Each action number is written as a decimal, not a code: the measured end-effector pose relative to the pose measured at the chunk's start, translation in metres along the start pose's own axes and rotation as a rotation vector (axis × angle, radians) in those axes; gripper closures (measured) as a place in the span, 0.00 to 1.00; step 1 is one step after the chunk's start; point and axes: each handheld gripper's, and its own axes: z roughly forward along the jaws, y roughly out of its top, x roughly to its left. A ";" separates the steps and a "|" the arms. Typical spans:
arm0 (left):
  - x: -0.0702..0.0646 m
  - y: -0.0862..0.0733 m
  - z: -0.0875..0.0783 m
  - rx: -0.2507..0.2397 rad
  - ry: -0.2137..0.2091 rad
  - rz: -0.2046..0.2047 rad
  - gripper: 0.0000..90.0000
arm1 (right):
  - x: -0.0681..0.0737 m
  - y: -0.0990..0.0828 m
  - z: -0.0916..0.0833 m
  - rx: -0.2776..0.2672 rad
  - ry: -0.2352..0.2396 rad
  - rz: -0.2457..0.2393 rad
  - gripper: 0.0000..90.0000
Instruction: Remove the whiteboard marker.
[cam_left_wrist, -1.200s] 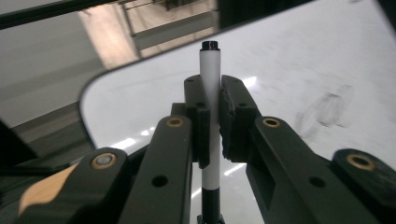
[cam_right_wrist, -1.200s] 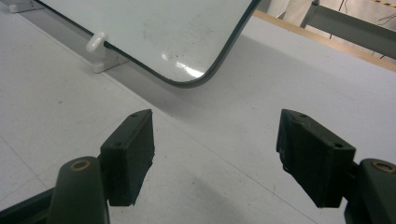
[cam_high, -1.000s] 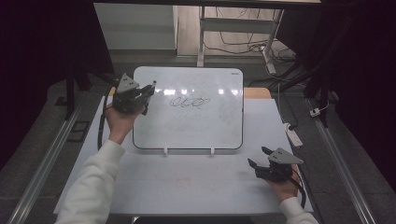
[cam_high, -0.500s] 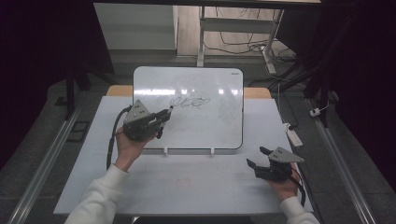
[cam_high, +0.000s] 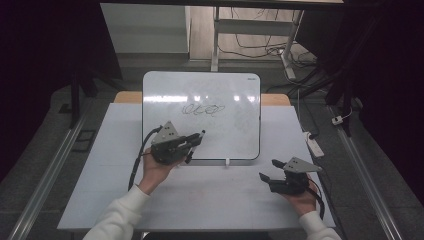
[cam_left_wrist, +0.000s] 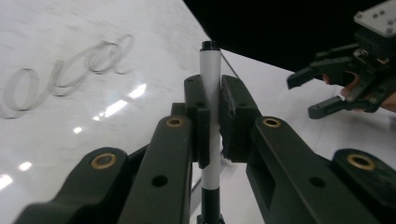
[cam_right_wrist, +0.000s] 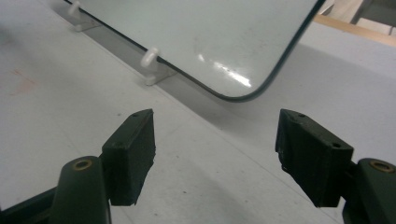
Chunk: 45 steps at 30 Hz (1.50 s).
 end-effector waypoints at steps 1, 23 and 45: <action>-0.003 0.000 0.004 0.005 -0.007 0.008 0.91 | 0.001 0.001 0.000 -0.003 0.009 0.005 0.33; -0.046 0.004 0.052 0.018 -0.087 0.099 0.91 | 0.047 0.042 0.026 -0.022 0.192 0.015 0.34; -0.056 0.005 0.070 0.016 -0.083 0.116 0.91 | 0.067 0.072 0.062 -0.003 0.288 0.178 0.67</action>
